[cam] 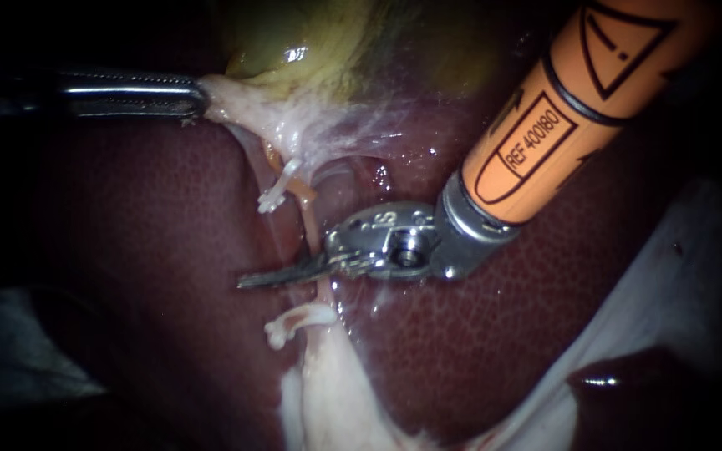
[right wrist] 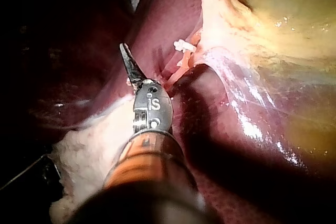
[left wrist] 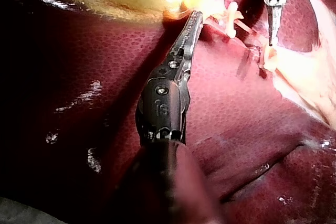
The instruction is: Go back from the cut left tube
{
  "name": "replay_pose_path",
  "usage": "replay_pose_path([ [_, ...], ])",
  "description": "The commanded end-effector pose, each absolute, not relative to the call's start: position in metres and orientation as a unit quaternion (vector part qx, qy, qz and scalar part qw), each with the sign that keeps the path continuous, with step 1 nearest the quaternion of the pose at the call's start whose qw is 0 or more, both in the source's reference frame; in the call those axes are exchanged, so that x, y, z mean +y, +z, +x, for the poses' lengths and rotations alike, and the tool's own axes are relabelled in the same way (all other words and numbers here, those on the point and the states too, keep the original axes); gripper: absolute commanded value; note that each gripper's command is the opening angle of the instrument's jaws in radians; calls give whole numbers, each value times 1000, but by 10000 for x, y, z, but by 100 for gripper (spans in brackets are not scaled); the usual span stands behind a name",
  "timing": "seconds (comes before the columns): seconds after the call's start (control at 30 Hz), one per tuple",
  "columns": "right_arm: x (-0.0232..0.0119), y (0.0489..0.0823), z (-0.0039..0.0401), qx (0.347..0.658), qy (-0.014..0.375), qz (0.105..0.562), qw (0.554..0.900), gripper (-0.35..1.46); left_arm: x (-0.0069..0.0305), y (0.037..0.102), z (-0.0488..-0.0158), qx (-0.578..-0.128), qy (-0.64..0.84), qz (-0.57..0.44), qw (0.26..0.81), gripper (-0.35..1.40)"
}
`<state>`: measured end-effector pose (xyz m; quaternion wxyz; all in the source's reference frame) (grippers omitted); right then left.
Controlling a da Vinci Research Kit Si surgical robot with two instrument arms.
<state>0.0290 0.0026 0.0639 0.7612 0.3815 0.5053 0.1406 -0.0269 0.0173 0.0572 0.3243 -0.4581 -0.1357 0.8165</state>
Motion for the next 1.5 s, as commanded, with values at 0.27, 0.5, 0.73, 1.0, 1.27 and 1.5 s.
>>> replay_pose_path([
  [0.27,25,642,296,523,147,393,742,118,173,572,-270,-135,817,-458,325,-35],
  [0.5,25,642,300,526,152,396,737,141,173,572,-271,-135,817,-458,325,-35],
  [0.73,21,629,269,528,168,374,744,145,174,573,-271,-135,817,-458,325,-35],
  [1.0,19,611,185,541,176,214,794,145,175,575,-271,-135,817,-458,325,-35],
  [1.27,46,585,123,442,114,132,880,145,175,576,-271,-135,817,-458,325,-35],
  [1.5,56,570,94,388,96,101,911,145,173,578,-274,-134,817,-457,325,-35],
])
